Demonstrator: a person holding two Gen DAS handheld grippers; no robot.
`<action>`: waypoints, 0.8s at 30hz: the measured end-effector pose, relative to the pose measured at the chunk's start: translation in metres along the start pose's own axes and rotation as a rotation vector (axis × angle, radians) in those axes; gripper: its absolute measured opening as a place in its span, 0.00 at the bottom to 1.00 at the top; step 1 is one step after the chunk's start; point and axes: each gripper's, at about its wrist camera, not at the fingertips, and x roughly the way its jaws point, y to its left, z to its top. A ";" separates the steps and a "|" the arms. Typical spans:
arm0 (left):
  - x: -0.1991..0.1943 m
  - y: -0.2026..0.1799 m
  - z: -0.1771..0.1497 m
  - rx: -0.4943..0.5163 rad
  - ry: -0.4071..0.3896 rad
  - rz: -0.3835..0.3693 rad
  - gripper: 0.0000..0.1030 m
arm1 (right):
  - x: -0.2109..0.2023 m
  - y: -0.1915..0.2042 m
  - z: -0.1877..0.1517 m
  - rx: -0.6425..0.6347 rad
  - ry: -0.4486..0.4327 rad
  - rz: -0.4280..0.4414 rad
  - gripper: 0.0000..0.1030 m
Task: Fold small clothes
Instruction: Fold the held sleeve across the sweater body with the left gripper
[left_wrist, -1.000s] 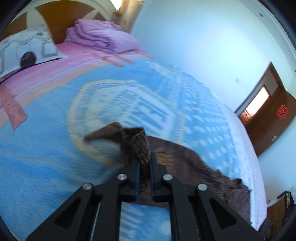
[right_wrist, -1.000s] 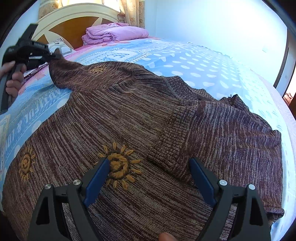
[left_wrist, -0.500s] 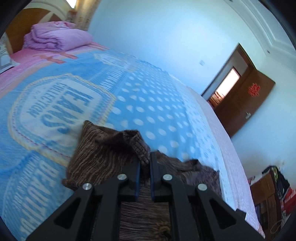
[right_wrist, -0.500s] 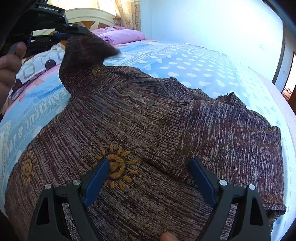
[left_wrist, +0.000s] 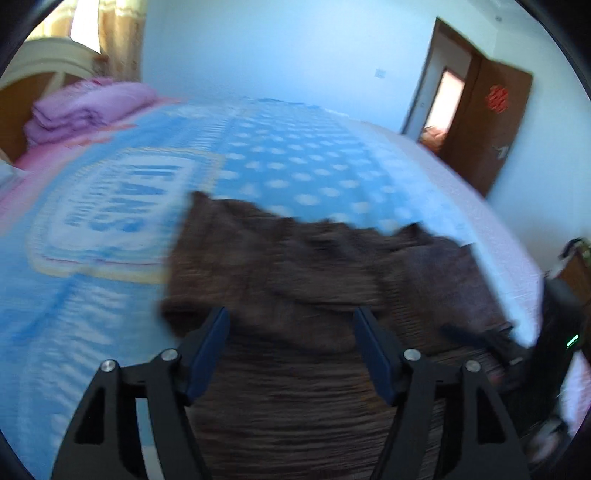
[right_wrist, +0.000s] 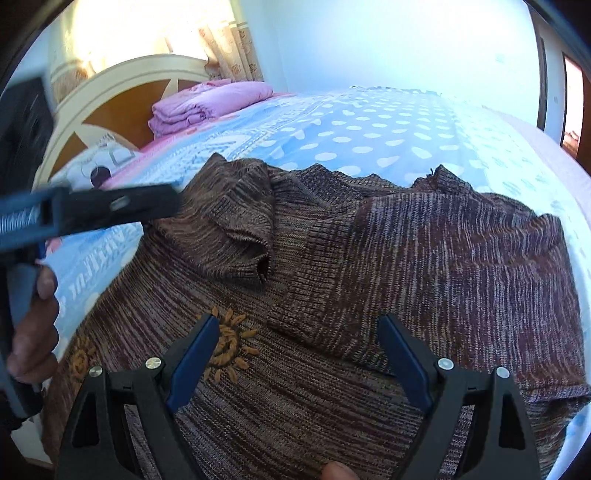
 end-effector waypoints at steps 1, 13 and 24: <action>0.002 0.012 -0.006 0.026 0.004 0.101 0.70 | 0.000 -0.001 0.000 0.005 -0.002 0.004 0.86; 0.039 0.056 -0.015 -0.036 0.096 0.253 0.83 | -0.017 0.030 0.037 -0.075 -0.033 -0.115 0.84; 0.042 0.061 -0.022 -0.063 0.090 0.235 0.95 | 0.080 0.079 0.067 -0.297 0.166 -0.224 0.44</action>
